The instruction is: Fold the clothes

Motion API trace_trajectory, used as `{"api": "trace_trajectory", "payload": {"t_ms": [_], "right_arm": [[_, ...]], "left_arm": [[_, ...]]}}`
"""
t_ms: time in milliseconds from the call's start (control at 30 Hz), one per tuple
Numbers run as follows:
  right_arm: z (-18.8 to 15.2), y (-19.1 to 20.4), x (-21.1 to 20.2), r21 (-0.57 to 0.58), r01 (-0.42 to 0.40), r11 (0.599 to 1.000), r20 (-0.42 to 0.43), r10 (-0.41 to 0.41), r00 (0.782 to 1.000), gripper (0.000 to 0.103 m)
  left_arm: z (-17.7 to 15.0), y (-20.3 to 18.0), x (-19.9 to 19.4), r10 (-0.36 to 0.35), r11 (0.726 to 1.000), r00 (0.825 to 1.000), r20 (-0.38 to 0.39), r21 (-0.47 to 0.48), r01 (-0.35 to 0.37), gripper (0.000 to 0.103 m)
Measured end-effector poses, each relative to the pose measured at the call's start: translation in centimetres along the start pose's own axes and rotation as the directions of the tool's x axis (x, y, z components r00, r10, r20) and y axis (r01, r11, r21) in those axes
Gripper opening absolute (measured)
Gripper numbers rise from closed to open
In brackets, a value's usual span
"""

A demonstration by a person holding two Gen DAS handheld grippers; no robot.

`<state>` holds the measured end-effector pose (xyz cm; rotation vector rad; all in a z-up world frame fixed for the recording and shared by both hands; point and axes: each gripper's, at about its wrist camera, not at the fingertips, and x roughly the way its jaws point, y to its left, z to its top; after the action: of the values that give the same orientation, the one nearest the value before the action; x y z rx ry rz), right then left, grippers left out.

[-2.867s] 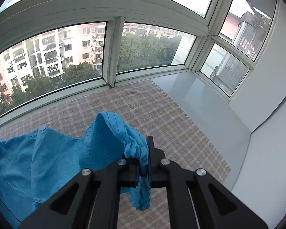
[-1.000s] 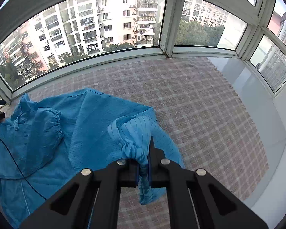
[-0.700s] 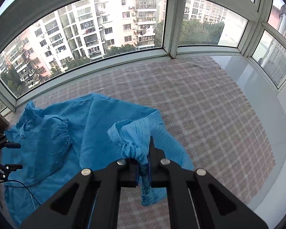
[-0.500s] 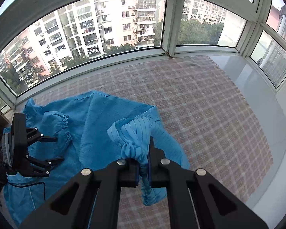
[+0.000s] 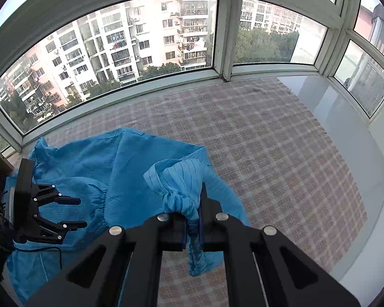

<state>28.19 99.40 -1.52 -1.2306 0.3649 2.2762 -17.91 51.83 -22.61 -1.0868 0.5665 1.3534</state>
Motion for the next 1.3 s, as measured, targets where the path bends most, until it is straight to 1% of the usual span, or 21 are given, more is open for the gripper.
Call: {"api": "trace_trajectory", "payload": {"t_ms": [100, 200, 233, 267, 333, 367, 500, 600, 733, 767, 833, 867, 933, 1000, 1033, 1100, 1133, 1200, 1233, 1267, 1300], "right_arm": [[0.2, 0.5, -0.8, -0.010, -0.014, 1.000, 0.023, 0.014, 1.000, 0.006], [0.2, 1.1, -2.0, -0.016, -0.037, 0.999, 0.051, 0.037, 0.998, 0.006], [0.2, 1.5, -2.4, -0.019, -0.047, 0.999, 0.059, 0.048, 0.997, 0.006], [0.3, 2.0, -2.8, -0.023, -0.058, 0.998, 0.066, 0.059, 0.996, 0.006], [0.6, 3.1, -3.7, -0.032, -0.084, 0.996, 0.081, 0.087, 0.993, 0.006], [0.7, 3.8, -4.2, -0.036, -0.102, 0.994, 0.088, 0.105, 0.991, 0.006], [1.2, 8.6, -6.3, -0.105, -0.173, 0.979, 0.109, 0.184, 0.977, 0.006], [1.4, 14.1, -8.1, -0.189, -0.249, 0.950, 0.104, 0.271, 0.957, 0.006], [0.8, 23.3, -9.3, -0.300, -0.389, 0.871, 0.050, 0.422, 0.905, 0.006], [0.5, 26.1, -9.2, -0.329, -0.427, 0.842, 0.025, 0.459, 0.888, 0.006], [-0.3, 31.9, -8.6, -0.379, -0.504, 0.776, -0.036, 0.531, 0.846, 0.006], [-0.8, 34.8, -8.0, -0.394, -0.545, 0.740, -0.072, 0.566, 0.821, 0.006], [-2.4, 41.3, -5.8, -0.393, -0.638, 0.662, -0.170, 0.629, 0.758, 0.006], [-4.3, 47.9, -2.8, -0.384, -0.717, 0.581, -0.294, 0.660, 0.692, 0.010], [-5.6, 51.0, -0.7, -0.392, -0.725, 0.566, -0.373, 0.623, 0.688, 0.013], [-7.1, 54.1, 2.3, -0.389, -0.698, 0.601, -0.464, 0.527, 0.712, 0.013], [-7.2, 53.9, 2.9, -0.365, -0.704, 0.609, -0.484, 0.522, 0.702, 0.013], [-6.3, 51.0, 2.4, -0.300, -0.746, 0.594, -0.472, 0.588, 0.658, 0.013], [-5.5, 48.6, 1.9, -0.274, -0.752, 0.599, -0.442, 0.616, 0.652, 0.017], [-4.6, 46.4, 1.4, -0.252, -0.751, 0.610, -0.408, 0.637, 0.654, 0.022], [-3.8, 43.8, 1.0, -0.235, -0.741, 0.630, -0.366, 0.649, 0.667, 0.033]], "left_arm": [[-3.7, 1.4, -4.8, 0.070, 0.995, 0.994, 0.082, -0.071, -0.064, 0.051], [-8.2, 3.6, -10.4, 0.132, 0.981, 0.976, 0.172, -0.164, -0.104, 0.054], [-10.3, 5.1, -12.0, 0.176, 0.968, 0.969, 0.176, -0.210, -0.137, 0.058], [-12.6, 7.4, -13.4, 0.240, 0.943, 0.958, 0.159, -0.274, -0.190, 0.058], [-17.2, 12.4, -15.8, 0.369, 0.862, 0.925, 0.094, -0.406, -0.302, 0.058], [-19.1, 14.2, -16.7, 0.411, 0.824, 0.909, 0.067, -0.453, -0.339, 0.058], [-23.6, 16.7, -17.9, 0.454, 0.759, 0.890, 0.035, -0.539, -0.366, 0.056], [-26.9, 18.6, -18.9, 0.484, 0.703, 0.875, 0.008, -0.599, -0.383, 0.056], [-31.3, 21.1, -20.1, 0.519, 0.621, 0.854, -0.031, -0.673, -0.402, 0.056], [-32.2, 21.2, -20.8, 0.526, 0.611, 0.850, -0.022, -0.686, -0.395, 0.056], [-32.9, 19.2, -23.5, 0.538, 0.629, 0.841, 0.059, -0.692, -0.354, 0.056], [-33.2, 18.0, -24.8, 0.554, 0.637, 0.829, 0.081, -0.683, -0.359, 0.056], [-33.8, 16.0, -26.8, 0.583, 0.646, 0.806, 0.104, -0.660, -0.382, 0.057], [-34.7, 15.1, -28.0, 0.581, 0.653, 0.804, 0.127, -0.662, -0.368, 0.057], [-35.2, 14.9, -28.3, 0.574, 0.657, 0.807, 0.138, -0.666, -0.353, 0.057], [-36.3, 14.7, -28.4, 0.561, 0.657, 0.817, 0.137, -0.674, -0.338, 0.057], [-36.7, 14.7, -28.2, 0.556, 0.653, 0.822, 0.125, -0.677, -0.339, 0.057], [-37.1, 14.7, -27.3, 0.535, 0.659, 0.838, 0.106, -0.674, -0.335, 0.057], [-36.9, 14.7, -26.7, 0.520, 0.671, 0.848, 0.105, -0.665, -0.329, 0.057], [-36.6, 14.8, -25.9, 0.501, 0.685, 0.859, 0.103, -0.653, -0.322, 0.057], [-36.2, 14.9, -25.1, 0.486, 0.698, 0.869, 0.098, -0.641, -0.318, 0.057]]}}
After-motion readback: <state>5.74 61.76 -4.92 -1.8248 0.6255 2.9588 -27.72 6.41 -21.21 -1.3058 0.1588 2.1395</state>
